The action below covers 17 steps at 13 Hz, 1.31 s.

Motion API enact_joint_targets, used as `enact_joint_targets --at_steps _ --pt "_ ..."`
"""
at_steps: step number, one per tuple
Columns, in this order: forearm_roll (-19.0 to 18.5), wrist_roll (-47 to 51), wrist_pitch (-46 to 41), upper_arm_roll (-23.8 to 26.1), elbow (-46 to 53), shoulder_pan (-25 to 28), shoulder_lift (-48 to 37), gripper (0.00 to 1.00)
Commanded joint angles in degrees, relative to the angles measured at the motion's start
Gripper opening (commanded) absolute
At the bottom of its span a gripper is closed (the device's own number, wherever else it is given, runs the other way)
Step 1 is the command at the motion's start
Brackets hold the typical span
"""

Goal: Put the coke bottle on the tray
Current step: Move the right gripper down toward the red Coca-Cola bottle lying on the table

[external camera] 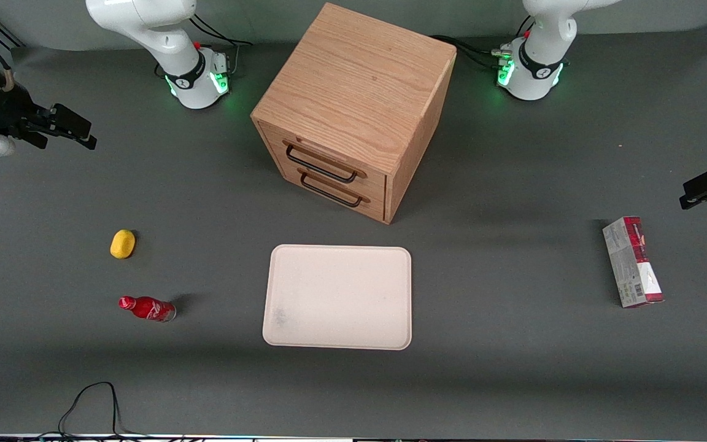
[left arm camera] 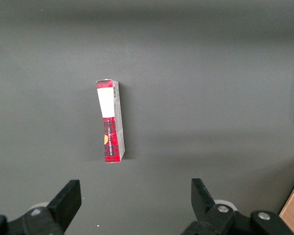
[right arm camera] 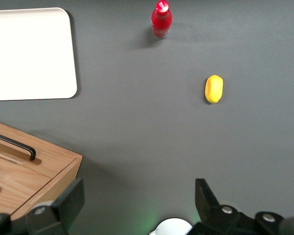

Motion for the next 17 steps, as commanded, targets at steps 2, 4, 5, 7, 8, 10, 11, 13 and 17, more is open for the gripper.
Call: enact_joint_targets --at_steps 2,4,5,7,8,10,11,13,17 --pt "-0.56 1.67 -0.22 0.34 2.32 -0.38 2.56 1.0" --pt "-0.56 1.24 -0.13 0.34 11.6 -0.47 9.3 1.0" --pt "-0.56 0.8 -0.04 0.16 18.0 -0.65 14.48 1.0" --pt "-0.38 -1.04 -0.3 -0.54 29.09 -1.35 25.9 1.0" --pt "-0.21 -4.1 0.22 -0.72 31.57 -2.31 30.57 1.0" --pt "-0.21 -9.38 0.75 -0.89 37.2 -4.16 39.97 1.0" --pt "-0.21 -10.36 2.14 -0.89 38.53 -4.69 43.5 1.0" --pt "0.06 -10.46 6.53 -0.72 37.84 -4.61 46.51 1.0" --pt "0.94 -10.54 20.15 -0.72 26.78 -4.34 46.34 1.0"
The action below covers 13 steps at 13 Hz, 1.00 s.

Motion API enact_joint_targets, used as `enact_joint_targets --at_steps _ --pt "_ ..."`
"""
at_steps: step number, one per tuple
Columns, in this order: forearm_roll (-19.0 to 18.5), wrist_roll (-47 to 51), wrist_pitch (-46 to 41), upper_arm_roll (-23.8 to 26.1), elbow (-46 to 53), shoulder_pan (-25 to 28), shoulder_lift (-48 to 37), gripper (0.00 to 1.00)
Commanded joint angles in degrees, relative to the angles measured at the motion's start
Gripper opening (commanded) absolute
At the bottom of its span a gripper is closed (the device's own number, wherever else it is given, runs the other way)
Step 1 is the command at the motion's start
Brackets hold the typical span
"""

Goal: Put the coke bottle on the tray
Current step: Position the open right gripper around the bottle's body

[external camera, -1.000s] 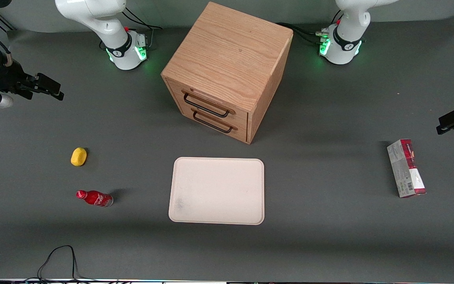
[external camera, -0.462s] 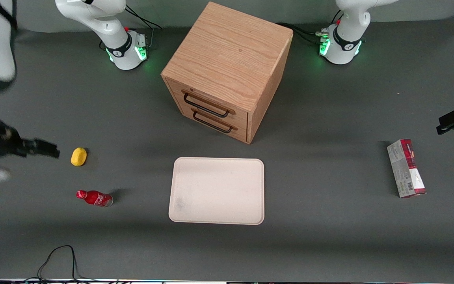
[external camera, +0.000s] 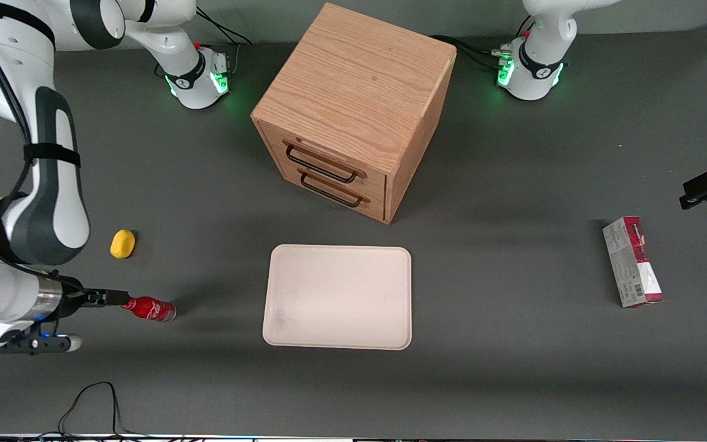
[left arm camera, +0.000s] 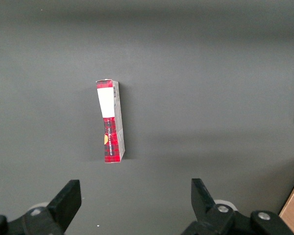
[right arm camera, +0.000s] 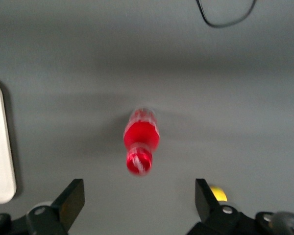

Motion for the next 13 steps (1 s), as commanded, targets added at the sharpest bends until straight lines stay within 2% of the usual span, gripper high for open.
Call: enact_joint_targets --at_steps 1,5,8,9,11,13 --pt "0.83 -1.25 6.81 -0.12 -6.52 0.16 -1.52 1.0" --pt "0.92 -1.17 9.37 -0.12 -11.62 0.77 -2.22 1.0" --pt "0.83 -1.51 14.82 -0.12 -15.85 0.86 -3.63 0.99" --pt "0.83 -1.52 14.92 -0.12 -15.86 0.86 -3.63 0.94" --pt "0.92 -2.83 14.92 -0.21 -15.86 0.68 -3.55 0.63" --pt "1.01 -3.1 14.57 -0.21 -15.94 0.6 -3.46 0.41"
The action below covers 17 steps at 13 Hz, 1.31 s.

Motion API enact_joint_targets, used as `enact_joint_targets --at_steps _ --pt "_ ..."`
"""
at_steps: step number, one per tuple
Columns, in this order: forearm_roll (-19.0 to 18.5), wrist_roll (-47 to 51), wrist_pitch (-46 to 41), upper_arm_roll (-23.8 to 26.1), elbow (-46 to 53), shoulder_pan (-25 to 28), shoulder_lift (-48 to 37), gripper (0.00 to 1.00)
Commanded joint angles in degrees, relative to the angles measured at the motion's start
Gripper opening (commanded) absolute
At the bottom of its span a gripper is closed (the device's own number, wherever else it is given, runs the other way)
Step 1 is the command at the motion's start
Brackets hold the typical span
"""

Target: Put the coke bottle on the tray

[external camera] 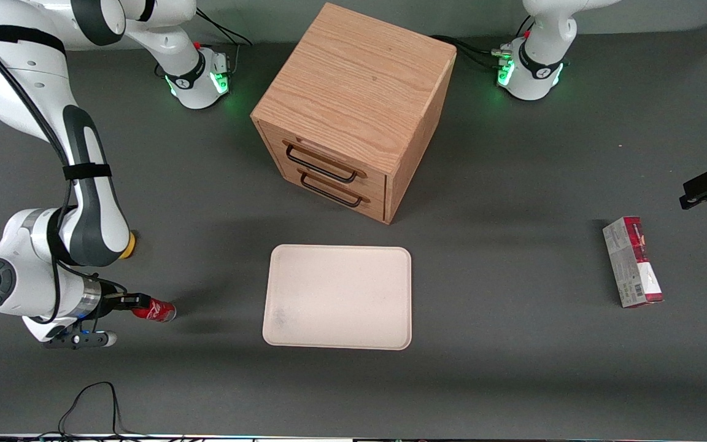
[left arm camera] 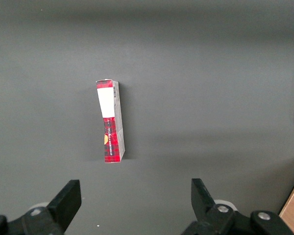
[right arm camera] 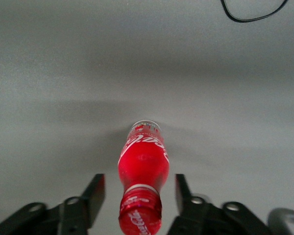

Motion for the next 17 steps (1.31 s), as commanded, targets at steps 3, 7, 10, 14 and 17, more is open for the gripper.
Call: enact_joint_targets --at_steps 3,7,10,14,17 --pt "0.91 -2.68 0.22 -0.39 -2.09 0.16 -2.31 0.23" --pt "0.73 -2.33 -11.16 0.14 10.52 0.6 -2.05 0.19" --pt "0.47 -1.98 -22.6 2.06 24.06 2.36 -1.7 0.19" --pt "0.2 -0.85 -25.19 10.4 31.04 4.2 -2.22 0.19" --pt "-2.15 5.3 -19.23 15.43 30.96 7.44 1.44 0.19"
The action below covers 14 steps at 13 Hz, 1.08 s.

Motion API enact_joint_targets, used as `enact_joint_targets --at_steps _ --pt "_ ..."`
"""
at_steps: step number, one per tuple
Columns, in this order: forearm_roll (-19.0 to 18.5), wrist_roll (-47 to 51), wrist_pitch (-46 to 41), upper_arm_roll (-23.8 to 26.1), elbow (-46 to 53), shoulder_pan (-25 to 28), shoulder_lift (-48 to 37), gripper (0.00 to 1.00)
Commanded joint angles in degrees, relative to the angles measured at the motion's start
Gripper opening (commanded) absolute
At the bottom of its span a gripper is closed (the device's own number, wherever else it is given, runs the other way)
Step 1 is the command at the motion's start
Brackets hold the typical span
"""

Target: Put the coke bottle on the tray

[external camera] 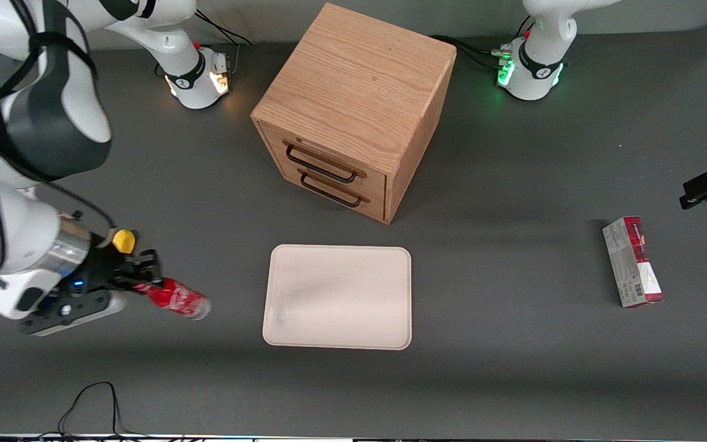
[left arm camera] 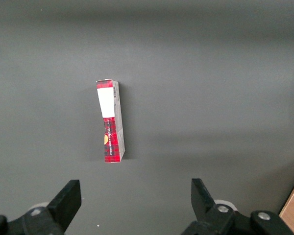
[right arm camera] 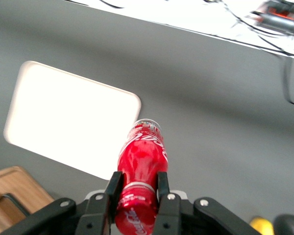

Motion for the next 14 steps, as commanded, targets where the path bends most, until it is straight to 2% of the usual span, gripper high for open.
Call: enact_joint_targets --at_steps 1,4,5,7,10,11,12,13,14 --pt "-5.02 5.82 6.42 3.07 2.27 3.83 6.04 0.19" --pt "-15.82 9.01 12.68 9.75 1.74 4.55 12.28 0.19" --pt "-18.03 9.44 14.26 10.63 1.48 4.55 14.3 0.19" --pt "-19.98 10.41 16.37 10.73 0.43 4.9 17.12 0.19" --pt "-19.99 10.5 17.26 10.73 -1.86 4.37 18.01 0.2" --pt "-19.99 11.37 17.26 10.73 -2.65 4.37 18.01 0.25" --pt "-19.99 12.6 17.26 10.64 -3.44 4.37 18.01 0.38" --pt "-19.99 14.09 18.48 10.56 -4.06 4.29 18.01 0.99" --pt "-20.07 16.37 20.32 10.56 -4.67 4.2 17.84 1.0"
